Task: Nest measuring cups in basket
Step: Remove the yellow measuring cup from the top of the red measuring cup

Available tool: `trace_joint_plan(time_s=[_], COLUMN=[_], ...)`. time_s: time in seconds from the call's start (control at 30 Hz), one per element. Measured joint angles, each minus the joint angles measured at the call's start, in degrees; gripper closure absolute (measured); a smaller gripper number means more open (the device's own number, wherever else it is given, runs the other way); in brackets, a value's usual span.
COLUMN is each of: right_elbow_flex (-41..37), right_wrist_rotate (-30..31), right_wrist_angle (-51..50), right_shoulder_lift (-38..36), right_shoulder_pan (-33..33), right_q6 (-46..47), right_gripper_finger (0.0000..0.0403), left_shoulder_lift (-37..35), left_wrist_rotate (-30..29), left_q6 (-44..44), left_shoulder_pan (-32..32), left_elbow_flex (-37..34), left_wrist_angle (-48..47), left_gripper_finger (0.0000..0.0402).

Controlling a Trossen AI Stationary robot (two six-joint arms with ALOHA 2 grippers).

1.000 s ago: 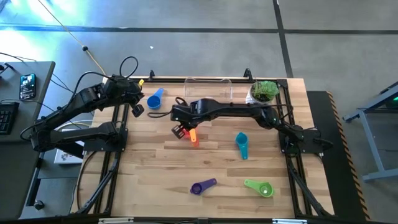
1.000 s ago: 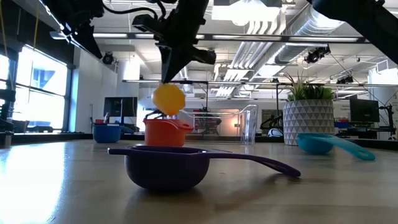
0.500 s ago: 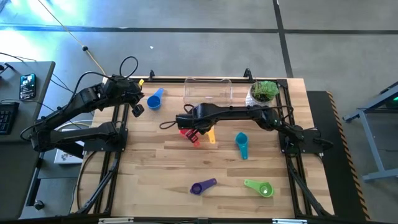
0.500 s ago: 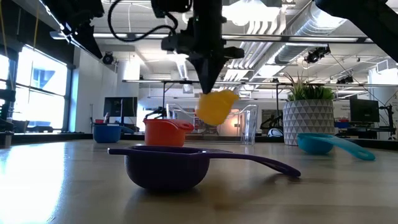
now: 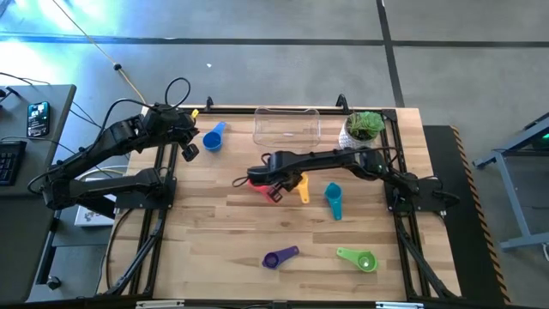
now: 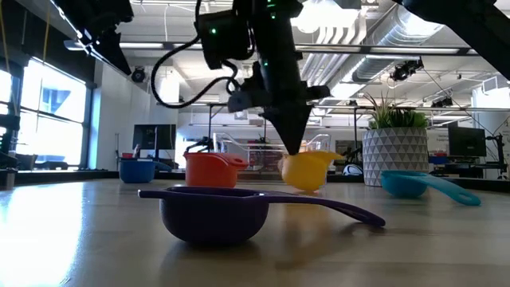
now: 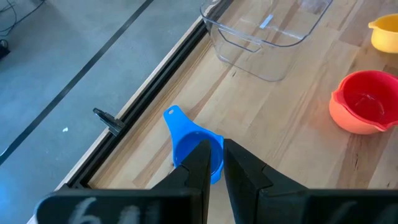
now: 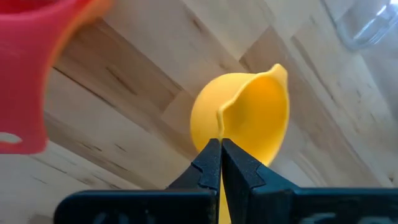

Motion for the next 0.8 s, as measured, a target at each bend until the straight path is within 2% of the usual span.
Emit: trace_joint_plan(time_s=[0.63,0.8], right_elbow_flex=[-1.3,-1.3], right_wrist_rotate=[-5.6,-6.0], right_wrist_angle=[3.9,4.0], right_shoulder_lift=[0.0,0.0], right_shoulder_pan=[-1.6,-2.1], right_q6=[-4.0,-3.8], right_gripper_finger=[0.0401,0.0365], left_shoulder_lift=[0.1,0.1], left_wrist_rotate=[0.0,0.0], left_q6=[0.1,0.1], left_shoulder_pan=[0.0,0.0], left_elbow_flex=[0.0,0.0], left_wrist_angle=[0.1,0.2], left_gripper_finger=[0.0367,0.0367])
